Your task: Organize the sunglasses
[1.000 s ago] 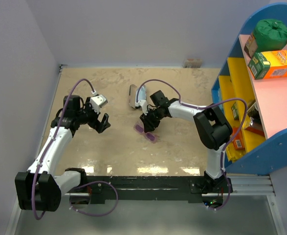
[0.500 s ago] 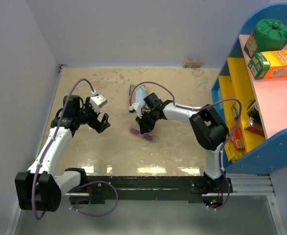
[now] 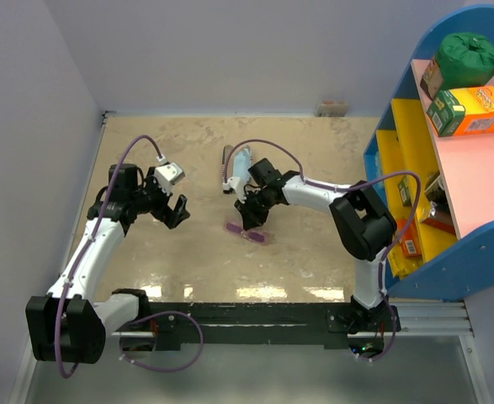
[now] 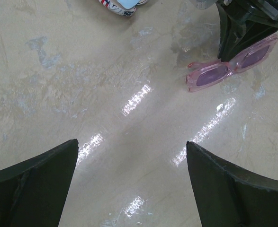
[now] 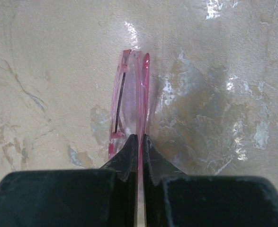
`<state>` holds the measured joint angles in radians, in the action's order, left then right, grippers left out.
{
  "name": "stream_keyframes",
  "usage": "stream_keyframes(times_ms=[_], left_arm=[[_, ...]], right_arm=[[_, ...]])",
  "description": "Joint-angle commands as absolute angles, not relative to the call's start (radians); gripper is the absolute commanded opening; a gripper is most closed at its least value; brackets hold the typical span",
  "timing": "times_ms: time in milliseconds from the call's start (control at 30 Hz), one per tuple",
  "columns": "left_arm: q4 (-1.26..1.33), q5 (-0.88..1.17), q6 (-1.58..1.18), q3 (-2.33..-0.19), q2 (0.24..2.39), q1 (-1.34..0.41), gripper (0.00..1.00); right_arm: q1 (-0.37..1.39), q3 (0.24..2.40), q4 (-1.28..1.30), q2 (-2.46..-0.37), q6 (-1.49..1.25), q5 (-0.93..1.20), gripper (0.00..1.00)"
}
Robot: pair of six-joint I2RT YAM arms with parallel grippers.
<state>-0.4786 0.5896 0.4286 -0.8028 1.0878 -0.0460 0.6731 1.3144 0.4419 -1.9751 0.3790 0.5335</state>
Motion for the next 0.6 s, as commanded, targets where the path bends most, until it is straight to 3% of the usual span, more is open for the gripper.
stream_keyframes(times_ms=[0, 567], left_arm=[[-0.448, 0.612, 0.426, -0.793, 1.077, -0.037, 1.00], [-0.450, 0.614, 0.420, -0.796, 1.058, -0.035, 1.00]], right_arm=[[0.672, 1.335, 0.453, -1.896, 0.408, 0.537, 0.00], [0.615, 1.324, 0.443, -1.848, 0.399, 0.577, 0.00]])
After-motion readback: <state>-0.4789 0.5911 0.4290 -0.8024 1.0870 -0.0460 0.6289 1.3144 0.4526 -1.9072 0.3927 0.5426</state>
